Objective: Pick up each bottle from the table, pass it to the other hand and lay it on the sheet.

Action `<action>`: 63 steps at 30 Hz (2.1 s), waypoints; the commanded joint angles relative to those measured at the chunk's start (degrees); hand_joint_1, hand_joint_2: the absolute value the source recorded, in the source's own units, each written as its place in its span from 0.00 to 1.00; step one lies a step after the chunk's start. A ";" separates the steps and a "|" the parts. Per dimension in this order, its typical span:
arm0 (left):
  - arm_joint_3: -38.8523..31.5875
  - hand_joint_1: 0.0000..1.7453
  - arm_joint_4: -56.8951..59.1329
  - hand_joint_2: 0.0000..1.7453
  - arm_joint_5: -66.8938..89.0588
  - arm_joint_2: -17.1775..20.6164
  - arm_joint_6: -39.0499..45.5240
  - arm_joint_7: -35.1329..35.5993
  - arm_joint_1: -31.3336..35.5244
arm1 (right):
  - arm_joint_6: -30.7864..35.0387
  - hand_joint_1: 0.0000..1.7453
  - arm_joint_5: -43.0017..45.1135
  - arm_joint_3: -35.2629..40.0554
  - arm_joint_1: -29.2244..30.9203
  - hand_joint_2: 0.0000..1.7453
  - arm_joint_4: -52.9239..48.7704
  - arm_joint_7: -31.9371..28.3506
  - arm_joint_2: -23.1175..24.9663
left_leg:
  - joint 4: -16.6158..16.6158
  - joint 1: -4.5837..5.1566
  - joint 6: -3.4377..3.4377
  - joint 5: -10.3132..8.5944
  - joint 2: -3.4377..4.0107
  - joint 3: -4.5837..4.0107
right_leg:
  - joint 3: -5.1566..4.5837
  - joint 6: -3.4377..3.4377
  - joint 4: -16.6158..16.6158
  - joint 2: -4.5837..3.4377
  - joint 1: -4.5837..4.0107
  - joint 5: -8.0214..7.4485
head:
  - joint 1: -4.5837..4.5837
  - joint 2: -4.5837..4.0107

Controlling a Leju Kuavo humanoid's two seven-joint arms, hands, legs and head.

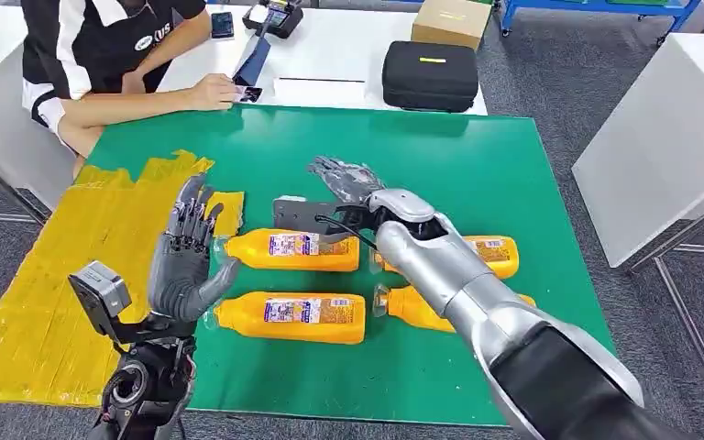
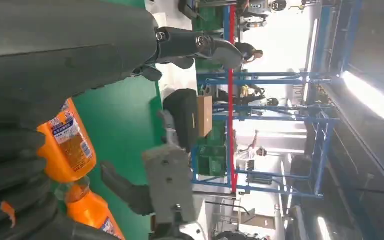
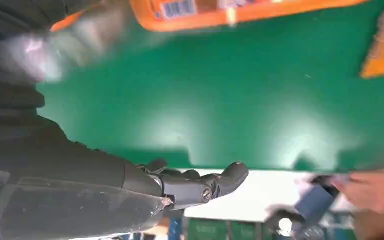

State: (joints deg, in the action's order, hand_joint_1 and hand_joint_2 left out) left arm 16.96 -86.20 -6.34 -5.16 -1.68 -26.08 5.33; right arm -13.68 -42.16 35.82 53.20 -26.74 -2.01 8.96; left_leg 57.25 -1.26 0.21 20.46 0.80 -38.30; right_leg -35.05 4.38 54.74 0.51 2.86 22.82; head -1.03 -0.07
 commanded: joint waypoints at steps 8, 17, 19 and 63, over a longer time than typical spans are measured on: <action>1.78 0.00 1.88 1.00 -0.19 1.34 0.44 -0.29 1.50 | -0.17 0.00 0.65 -0.49 2.63 1.00 10.16 1.25 0.95 | 0.00 0.00 0.02 0.06 -0.07 0.13 | 0.13 -0.20 0.02 0.03 -0.02 0.07 | 0.00 0.00; 2.11 0.00 1.35 1.00 -0.05 1.72 0.69 -0.44 0.87 | 0.27 0.00 1.07 -1.41 -0.03 1.00 10.62 -3.18 0.82 | 0.00 -0.03 0.03 0.17 -0.11 0.34 | 0.35 -0.35 0.00 0.04 -0.07 0.17 | 0.00 0.00; 2.19 0.00 1.54 1.00 -0.05 1.70 0.68 -0.44 1.00 | 0.25 0.00 0.75 -1.05 -0.33 1.00 10.56 -3.74 0.86 | -0.02 -0.03 0.01 0.08 -0.07 0.19 | 0.19 -0.23 -0.02 0.02 -0.05 0.08 | 0.00 0.00; 2.46 0.00 -0.91 1.00 1.36 2.07 -0.74 0.28 -2.33 | -3.53 0.00 -1.71 2.11 -7.45 1.00 11.55 -3.76 0.35 | -0.01 -0.04 0.02 0.17 -0.07 0.34 | 0.32 -0.34 -0.02 0.00 -0.07 0.16 | 0.00 0.00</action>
State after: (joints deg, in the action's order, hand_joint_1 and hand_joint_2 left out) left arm 18.97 -88.76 -5.20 -4.63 -2.21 -26.10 2.64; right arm -16.74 -43.45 35.85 45.93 -18.16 -5.79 9.18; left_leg 57.25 -1.26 0.21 20.48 0.80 -38.29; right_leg -35.06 4.37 54.72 0.51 2.86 22.84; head -1.03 -0.07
